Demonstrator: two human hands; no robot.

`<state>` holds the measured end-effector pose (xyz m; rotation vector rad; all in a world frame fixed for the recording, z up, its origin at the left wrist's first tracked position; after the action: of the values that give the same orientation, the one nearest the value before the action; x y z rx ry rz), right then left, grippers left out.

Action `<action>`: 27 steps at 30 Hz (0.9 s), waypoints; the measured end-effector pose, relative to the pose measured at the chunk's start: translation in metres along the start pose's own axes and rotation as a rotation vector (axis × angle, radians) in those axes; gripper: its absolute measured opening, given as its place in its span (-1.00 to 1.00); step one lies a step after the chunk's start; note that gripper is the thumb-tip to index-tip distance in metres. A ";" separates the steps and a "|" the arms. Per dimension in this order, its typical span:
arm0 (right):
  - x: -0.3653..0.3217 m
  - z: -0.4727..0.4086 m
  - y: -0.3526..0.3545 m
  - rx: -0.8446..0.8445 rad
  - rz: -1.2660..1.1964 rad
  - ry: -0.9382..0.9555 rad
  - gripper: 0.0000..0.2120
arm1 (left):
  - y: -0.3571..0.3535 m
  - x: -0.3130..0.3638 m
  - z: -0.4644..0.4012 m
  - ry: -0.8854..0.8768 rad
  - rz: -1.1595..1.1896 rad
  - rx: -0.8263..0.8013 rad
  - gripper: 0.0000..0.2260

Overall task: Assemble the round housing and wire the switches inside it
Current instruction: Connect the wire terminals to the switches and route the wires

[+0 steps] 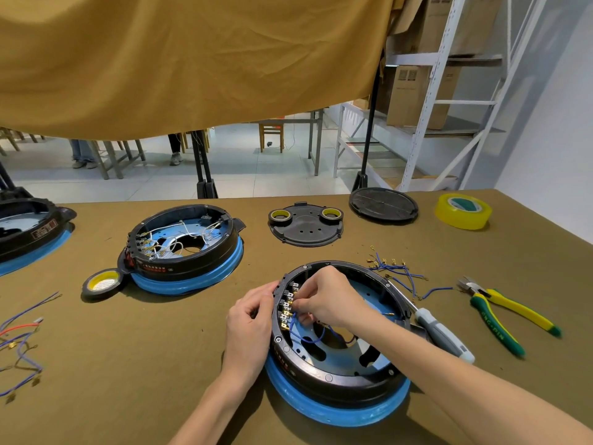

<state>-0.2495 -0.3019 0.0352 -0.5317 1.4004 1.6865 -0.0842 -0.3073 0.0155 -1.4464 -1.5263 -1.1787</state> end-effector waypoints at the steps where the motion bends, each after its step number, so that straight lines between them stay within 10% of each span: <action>1: 0.000 0.000 -0.001 0.004 0.004 0.001 -0.93 | 0.000 0.000 0.000 0.003 0.000 0.004 -0.75; 27: -0.012 -0.003 0.005 0.055 0.095 0.103 -0.88 | -0.013 0.005 0.001 0.019 -0.039 -0.161 -0.62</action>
<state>-0.2477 -0.3092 0.0468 -0.5349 1.5638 1.7112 -0.0970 -0.3038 0.0176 -1.5107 -1.4810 -1.3609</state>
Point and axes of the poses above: each hand's wrist, its own z-axis away from the middle knuckle, its own y-axis out of the back of the hand, x = y × z, the point moved 10 cm from there along -z, towards the middle knuckle, and after that the axes turned 8 degrees about -y, right-handed, at the moved point
